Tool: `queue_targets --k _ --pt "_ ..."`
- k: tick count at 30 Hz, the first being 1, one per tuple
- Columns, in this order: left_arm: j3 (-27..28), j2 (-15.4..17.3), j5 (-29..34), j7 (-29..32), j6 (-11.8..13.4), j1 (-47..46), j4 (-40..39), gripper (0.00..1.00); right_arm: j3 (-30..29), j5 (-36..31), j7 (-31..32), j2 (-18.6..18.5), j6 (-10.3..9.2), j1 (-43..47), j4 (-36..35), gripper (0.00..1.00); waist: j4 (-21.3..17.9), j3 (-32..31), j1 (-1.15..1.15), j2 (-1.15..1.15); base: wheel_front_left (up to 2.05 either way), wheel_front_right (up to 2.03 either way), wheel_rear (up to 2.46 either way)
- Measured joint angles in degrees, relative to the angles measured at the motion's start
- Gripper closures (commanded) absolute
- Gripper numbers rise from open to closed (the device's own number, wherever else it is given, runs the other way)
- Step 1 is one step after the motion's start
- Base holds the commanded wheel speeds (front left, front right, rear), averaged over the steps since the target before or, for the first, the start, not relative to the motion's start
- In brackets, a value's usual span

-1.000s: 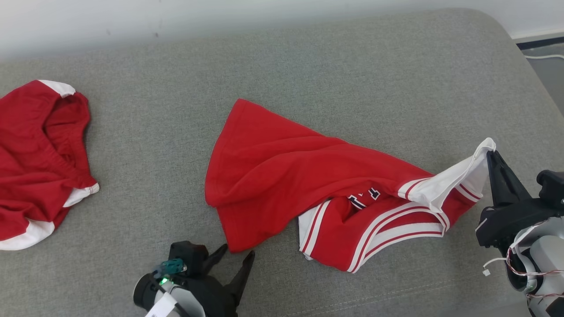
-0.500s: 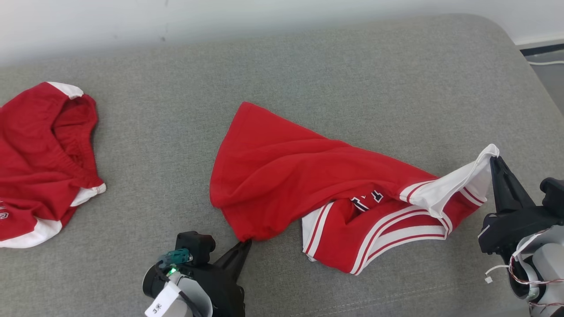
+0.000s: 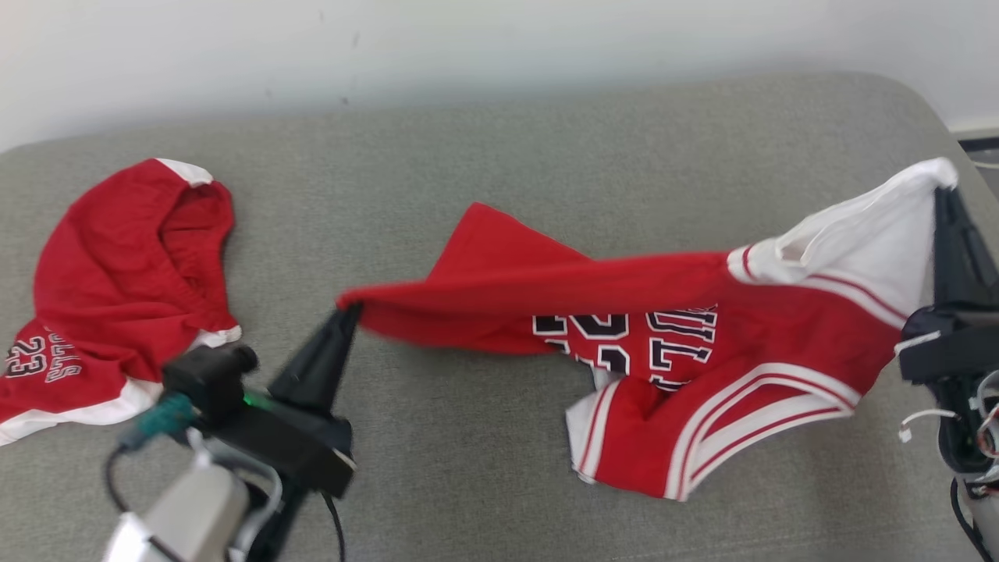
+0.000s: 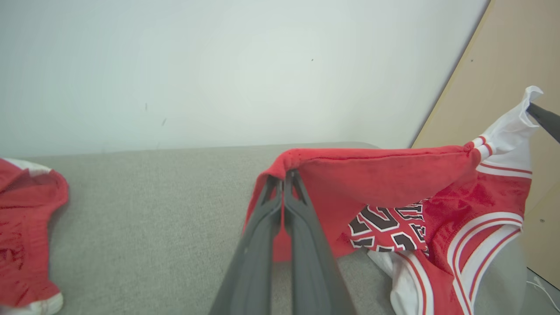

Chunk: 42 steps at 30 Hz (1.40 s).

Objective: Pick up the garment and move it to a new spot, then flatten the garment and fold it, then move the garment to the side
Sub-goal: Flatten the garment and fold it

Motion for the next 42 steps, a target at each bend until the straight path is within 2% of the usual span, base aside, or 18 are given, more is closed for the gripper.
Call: queue_targets --k 4,8,12,19,22,26,27,31,35,38,40,42 --pt "2.8 3.4 1.6 -0.5 -0.4 -1.9 -7.0 1.00 -2.5 1.6 -0.1 0.8 1.86 -0.1 -3.3 1.00 1.1 -1.3 0.00 0.00 0.00 0.00 0.00" --pt "5.3 6.8 1.6 -0.5 -0.4 -2.1 -13.0 1.00 -3.0 2.7 -0.1 1.3 4.79 -0.1 -5.8 1.00 1.8 -2.8 0.00 0.00 0.00 0.00 0.00" --pt "5.6 8.9 0.1 0.0 -0.4 2.4 -19.3 1.00 -3.2 4.8 -0.2 1.3 6.38 3.3 -9.4 1.00 2.3 -4.0 -0.01 -0.01 0.00 0.00 0.00" --pt "-0.1 14.9 -5.8 9.9 -0.5 15.8 -24.8 1.00 -2.2 8.5 -0.1 -2.3 8.01 15.5 -13.7 1.00 2.3 -3.2 -0.01 0.00 0.00 0.00 0.00" --pt "-1.9 17.0 -7.6 14.5 -0.9 17.7 -24.8 1.00 -1.6 10.2 1.2 -4.2 8.12 18.1 -14.4 1.00 2.3 -2.3 -0.01 -0.01 0.00 0.00 0.00" --pt "-3.7 17.5 -12.9 20.7 -1.0 16.7 -24.3 1.00 1.0 11.1 4.0 -5.6 8.32 18.5 -14.3 1.00 2.2 -0.7 -0.01 0.00 0.00 0.00 0.00" --pt "-4.2 17.9 -14.5 24.6 -1.0 13.7 -22.7 1.00 3.2 12.2 6.1 -5.4 8.38 15.6 -13.7 1.00 2.0 0.4 -0.01 -0.01 0.00 0.00 0.00" --pt "-4.5 17.9 -18.5 33.3 -1.4 1.8 -16.9 1.00 9.0 13.7 12.8 -4.5 8.55 3.2 -9.9 1.00 1.6 3.0 0.01 0.00 0.00 0.00 0.00" --pt "-4.6 14.9 -21.1 41.3 -1.4 -12.0 -9.2 1.00 13.5 15.2 20.5 -2.7 8.55 -12.2 -3.4 1.00 1.1 5.9 0.01 0.00 0.00 0.00 0.00" --pt "-1.3 10.4 -20.9 42.4 -1.4 -25.8 -3.0 1.00 12.6 16.6 24.4 0.2 8.55 -25.8 3.5 1.00 0.8 8.3 0.02 0.01 0.00 0.00 0.00" --pt "3.2 7.2 -18.7 41.1 -1.5 -36.1 -0.5 1.00 7.8 17.2 24.4 3.3 8.55 -35.0 7.2 1.00 0.6 9.9 0.03 0.01 0.00 0.00 0.00" --pt "8.2 4.9 -14.8 37.9 -1.5 -44.4 0.4 1.00 1.8 16.5 21.9 5.3 8.54 -42.4 8.8 1.00 0.5 11.5 0.02 0.01 0.00 0.00 0.00"
